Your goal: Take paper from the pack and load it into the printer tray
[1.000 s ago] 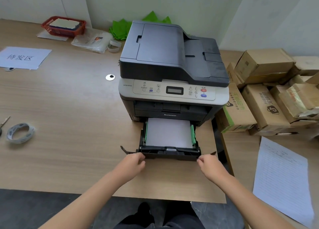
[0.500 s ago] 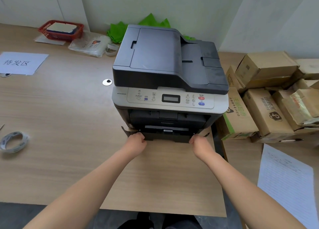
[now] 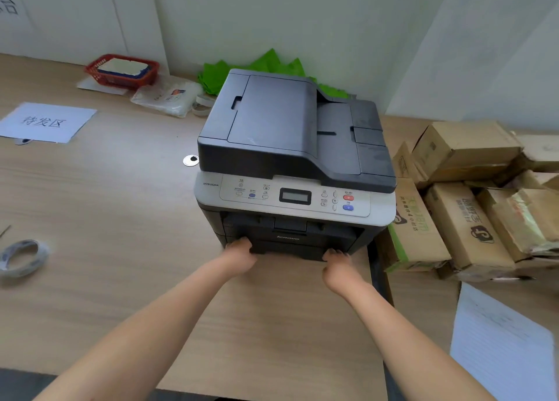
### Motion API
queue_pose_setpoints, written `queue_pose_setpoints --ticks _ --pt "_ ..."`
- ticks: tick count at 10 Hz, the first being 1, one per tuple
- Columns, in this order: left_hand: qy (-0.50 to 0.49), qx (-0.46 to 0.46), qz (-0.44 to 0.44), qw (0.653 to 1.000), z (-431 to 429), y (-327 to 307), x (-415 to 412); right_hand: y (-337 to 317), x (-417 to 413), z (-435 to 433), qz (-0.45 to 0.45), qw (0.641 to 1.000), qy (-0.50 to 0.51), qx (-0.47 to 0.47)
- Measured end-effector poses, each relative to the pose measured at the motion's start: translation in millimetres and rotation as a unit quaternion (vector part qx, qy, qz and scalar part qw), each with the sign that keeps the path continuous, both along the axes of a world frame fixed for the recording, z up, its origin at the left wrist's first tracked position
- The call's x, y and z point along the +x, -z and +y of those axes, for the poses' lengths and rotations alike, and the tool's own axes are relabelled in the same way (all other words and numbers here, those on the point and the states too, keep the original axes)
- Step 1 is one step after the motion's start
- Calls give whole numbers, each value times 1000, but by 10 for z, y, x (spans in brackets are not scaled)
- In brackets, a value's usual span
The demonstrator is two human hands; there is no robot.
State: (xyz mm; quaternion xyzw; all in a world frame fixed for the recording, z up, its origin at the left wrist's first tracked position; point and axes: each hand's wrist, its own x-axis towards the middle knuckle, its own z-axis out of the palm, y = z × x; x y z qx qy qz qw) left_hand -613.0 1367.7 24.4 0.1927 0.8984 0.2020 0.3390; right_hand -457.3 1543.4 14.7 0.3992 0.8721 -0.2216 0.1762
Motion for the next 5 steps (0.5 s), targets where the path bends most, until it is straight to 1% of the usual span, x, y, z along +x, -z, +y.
queue_pose_setpoints --ticks 1,2,3,4,5 --pt "-22 54 41 997 -49 -252 -26 -211 -72 -120 58 998 36 -4" --pt "-49 94 87 990 -245 -508 -132 -513 -173 -228 74 997 19 -32" --pt "-62 106 106 987 -581 -746 -354 -958 -240 -303 77 993 -70 -60" --pt "-102 97 164 976 -801 -1093 -734 -1517 -418 -382 146 980 -116 -75" --pt "-161 136 218 953 -783 -1589 -988 -2060 -631 -411 280 956 -91 -6"
